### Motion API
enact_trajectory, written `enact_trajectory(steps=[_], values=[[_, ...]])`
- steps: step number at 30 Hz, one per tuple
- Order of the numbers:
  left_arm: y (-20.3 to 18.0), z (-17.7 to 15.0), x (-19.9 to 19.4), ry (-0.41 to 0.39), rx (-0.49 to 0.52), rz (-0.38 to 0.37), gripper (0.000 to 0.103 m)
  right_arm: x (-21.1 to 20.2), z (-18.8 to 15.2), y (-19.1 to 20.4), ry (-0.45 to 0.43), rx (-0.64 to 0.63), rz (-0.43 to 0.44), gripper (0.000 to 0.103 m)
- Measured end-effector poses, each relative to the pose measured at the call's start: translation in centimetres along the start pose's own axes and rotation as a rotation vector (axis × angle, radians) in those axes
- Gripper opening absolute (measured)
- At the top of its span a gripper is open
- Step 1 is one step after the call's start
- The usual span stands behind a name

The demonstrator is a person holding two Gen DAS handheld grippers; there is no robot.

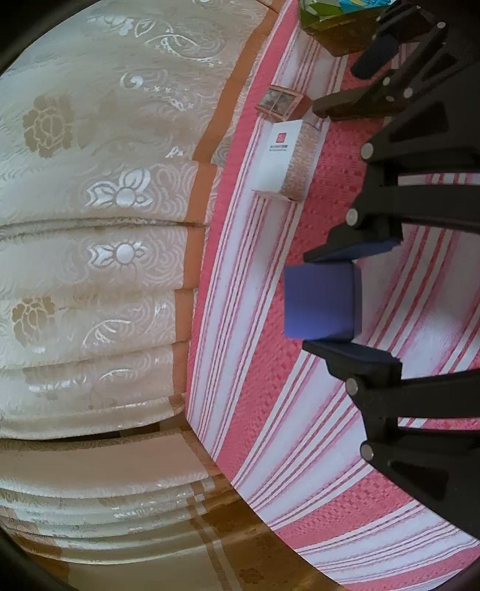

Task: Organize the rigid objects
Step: 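Grasp the dark brown bar with the right tool while the left tool holds the eraser, then carry the purple eraser and brown bar over the gold tray with both tools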

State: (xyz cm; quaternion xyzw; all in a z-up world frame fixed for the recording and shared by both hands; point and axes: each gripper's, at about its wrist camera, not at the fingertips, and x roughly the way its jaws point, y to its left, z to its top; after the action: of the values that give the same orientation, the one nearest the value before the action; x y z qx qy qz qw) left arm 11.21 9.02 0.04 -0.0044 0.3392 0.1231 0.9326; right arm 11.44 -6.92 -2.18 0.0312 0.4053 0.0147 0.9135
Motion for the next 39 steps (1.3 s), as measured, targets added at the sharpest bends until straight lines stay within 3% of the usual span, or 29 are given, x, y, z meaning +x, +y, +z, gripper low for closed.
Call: enact_trajectory(steps=[5, 10, 14, 26, 39], values=[[-0.4, -0.2, 0.1, 0.007, 0.014, 0.001, 0.039, 1.1, -0.4, -0.3, 0.07, 0.0, 0.029, 0.025], [-0.7, -0.3, -0.1, -0.002, 0.026, -0.005, 0.039, 0.9, -0.7, -0.7, 0.071, 0.016, 0.081, 0.018], [-1.1, -0.3, -0.5, -0.02, 0.037, -0.01, 0.039, -0.2, -0.7, -1.4, 0.009, 0.053, 0.135, 0.018], [-1.7, -0.2, -1.7, -0.069, 0.036, -0.054, 0.039, -4.3, -0.5, -2.0, -0.21, 0.077, 0.135, 0.018], [-2.1, -0.4, -3.1, -0.135, 0.028, -0.081, 0.039, -8.0, -1.8, -2.1, -0.333, 0.012, 0.147, 0.018]])
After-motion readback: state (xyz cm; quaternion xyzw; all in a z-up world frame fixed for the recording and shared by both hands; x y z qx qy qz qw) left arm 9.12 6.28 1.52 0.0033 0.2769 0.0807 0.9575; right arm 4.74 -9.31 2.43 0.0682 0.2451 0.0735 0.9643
